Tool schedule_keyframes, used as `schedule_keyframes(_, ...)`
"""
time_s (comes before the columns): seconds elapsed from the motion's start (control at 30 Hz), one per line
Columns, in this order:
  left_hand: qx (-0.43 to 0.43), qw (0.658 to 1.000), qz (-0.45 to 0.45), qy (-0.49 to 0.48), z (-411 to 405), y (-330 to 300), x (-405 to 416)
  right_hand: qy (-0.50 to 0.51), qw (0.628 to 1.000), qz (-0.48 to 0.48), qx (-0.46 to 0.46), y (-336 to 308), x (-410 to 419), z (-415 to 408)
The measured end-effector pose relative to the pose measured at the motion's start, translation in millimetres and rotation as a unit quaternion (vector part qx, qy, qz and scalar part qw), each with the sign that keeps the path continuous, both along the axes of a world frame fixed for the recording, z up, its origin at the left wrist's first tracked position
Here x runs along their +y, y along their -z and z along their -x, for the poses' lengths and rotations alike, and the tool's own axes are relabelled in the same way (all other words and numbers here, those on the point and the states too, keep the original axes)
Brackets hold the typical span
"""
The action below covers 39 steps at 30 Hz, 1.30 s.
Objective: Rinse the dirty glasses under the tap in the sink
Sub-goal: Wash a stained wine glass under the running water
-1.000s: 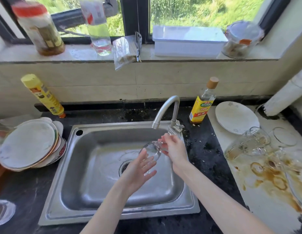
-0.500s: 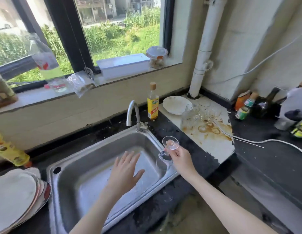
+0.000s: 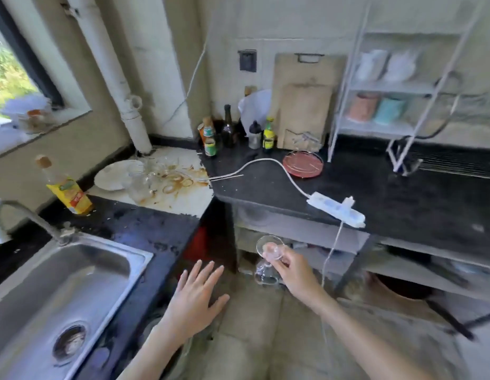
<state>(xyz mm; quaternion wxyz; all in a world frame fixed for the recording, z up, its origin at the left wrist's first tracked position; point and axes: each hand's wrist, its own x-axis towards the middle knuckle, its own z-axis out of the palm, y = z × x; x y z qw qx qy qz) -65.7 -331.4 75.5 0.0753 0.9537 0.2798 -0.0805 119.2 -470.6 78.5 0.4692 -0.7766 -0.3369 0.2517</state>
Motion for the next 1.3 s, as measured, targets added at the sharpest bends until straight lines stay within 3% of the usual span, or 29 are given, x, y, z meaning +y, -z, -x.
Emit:
schedule_keyframes(0.3,-0.053,0.981,0.098,0.161,-191,9,-187,0.184,0.981,0.063,-0.02,-3,-233,-130)
schedule_keyframes(0.5,-0.014,0.957,0.087,0.278,-302,2,-255,0.293,0.956,0.029,-0.004,-11,-319,-203)
schedule_keyframes(0.87,-0.06,0.932,0.069,0.351,-535,4,-269,0.362,0.932,-0.016,0.014,-13,-348,-403)
schedule_keyframes(1.17,-0.156,0.916,0.023,0.369,-728,-58,-255,0.366,0.923,-0.109,-0.055,-96,-337,-601)
schedule_keyframes(1.3,-0.205,0.915,0.001,0.349,-796,-73,-258,0.341,0.928,-0.107,-0.111,-135,-329,-685)
